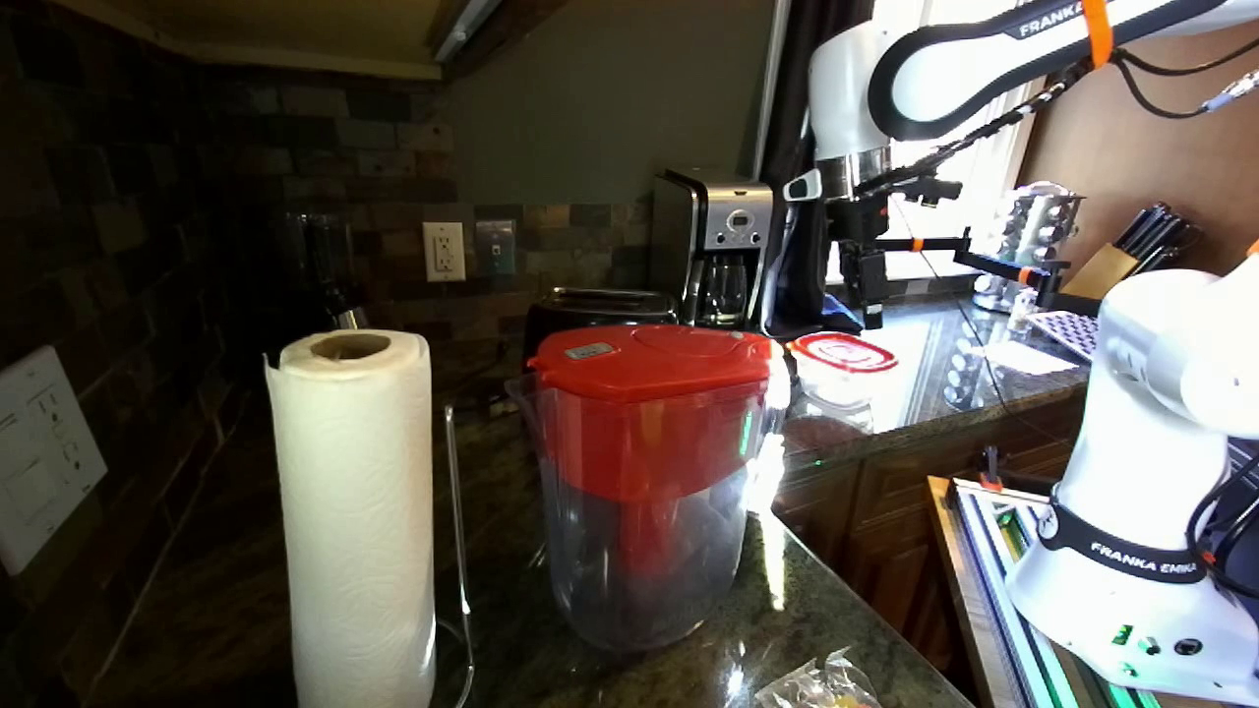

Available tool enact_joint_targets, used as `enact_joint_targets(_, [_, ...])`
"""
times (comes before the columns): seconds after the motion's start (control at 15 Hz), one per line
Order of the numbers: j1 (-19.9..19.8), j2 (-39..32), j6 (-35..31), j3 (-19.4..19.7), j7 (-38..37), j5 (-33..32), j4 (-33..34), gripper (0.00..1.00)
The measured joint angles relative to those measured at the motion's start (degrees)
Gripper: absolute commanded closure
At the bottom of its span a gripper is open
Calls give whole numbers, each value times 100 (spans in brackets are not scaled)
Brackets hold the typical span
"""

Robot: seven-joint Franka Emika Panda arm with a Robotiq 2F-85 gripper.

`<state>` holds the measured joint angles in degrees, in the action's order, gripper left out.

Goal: Press a button on the toaster

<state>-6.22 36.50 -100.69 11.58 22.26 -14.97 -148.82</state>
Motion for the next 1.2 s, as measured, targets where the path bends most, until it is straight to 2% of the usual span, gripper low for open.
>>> enact_joint_targets(0.4, [0,16,-186,259,678,-20,-377,0])
enact_joint_targets(0.8, [0,21,-1322,449,1352,-207,-892,0])
enact_joint_targets(1.2, [31,-129,-2478,612,2212,-182,-897,0])
